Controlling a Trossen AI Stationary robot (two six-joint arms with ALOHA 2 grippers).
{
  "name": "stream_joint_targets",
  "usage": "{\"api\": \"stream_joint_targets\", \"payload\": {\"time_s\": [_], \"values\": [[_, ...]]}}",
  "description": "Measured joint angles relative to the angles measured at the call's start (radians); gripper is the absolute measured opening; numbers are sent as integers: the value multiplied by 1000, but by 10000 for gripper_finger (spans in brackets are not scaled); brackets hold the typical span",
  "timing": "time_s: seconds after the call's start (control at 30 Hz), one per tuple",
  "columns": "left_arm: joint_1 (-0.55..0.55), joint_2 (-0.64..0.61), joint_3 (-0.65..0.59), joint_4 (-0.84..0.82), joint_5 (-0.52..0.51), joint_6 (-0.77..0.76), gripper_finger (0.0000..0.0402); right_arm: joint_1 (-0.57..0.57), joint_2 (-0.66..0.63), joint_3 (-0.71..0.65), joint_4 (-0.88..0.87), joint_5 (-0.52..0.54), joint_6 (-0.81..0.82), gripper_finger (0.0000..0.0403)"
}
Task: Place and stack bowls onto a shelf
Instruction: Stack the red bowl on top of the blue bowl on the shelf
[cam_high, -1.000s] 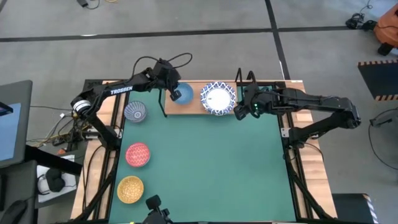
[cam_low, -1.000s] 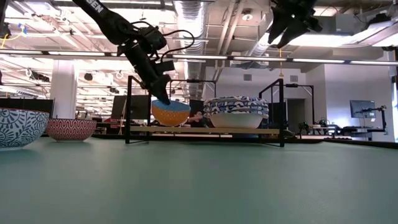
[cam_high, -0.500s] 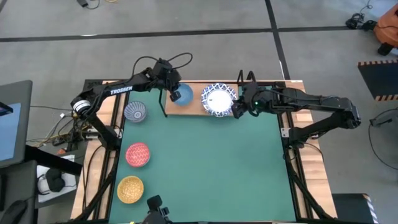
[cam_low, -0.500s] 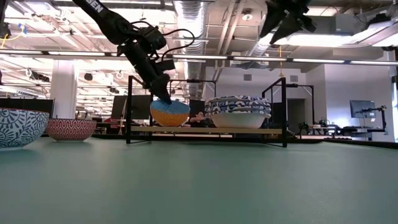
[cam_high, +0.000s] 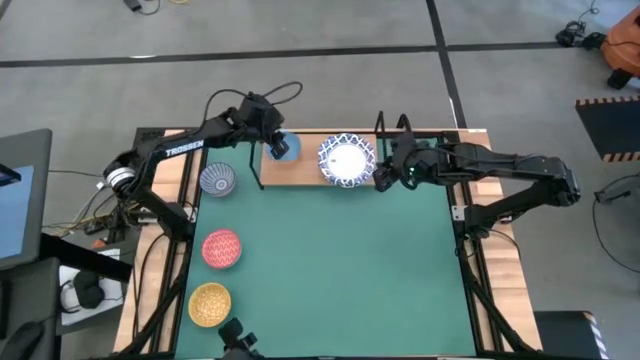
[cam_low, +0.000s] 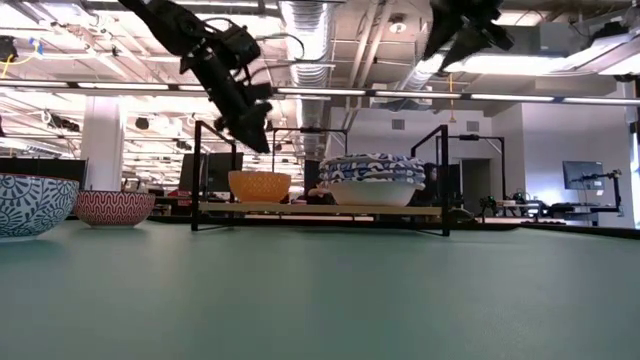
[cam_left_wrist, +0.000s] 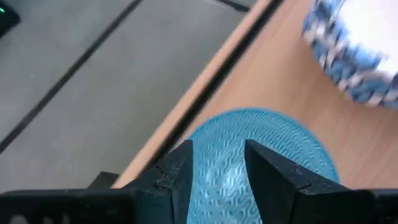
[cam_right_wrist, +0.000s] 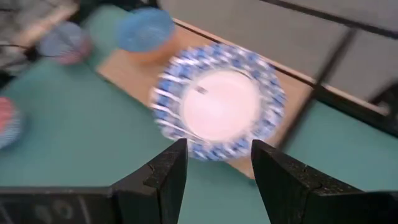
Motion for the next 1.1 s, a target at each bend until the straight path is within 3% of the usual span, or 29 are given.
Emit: {"api": "stream_joint_targets", "payload": {"time_s": [0.2,0.5,0.6,0.77,0.93,1.1], "values": [[-9,-75,0,-19,3,-19,131,-20,47,1,-96,-70,105,203],[-34,-269,1,-26,20,-46,131,-46,183,0,-180,-201,55,203],[-33,-283,1,-56,4,-26,131,-74,234,0,-180,-206,6,203],[-46,-289,1,-144,61,-78,130,-129,280,0,-180,-193,-100,203],[-74,-289,0,-282,-18,-93,130,-151,284,0,-146,-185,-177,203],[-116,-291,0,-373,-20,-156,130,-118,255,0,-108,-186,-182,203]]}}
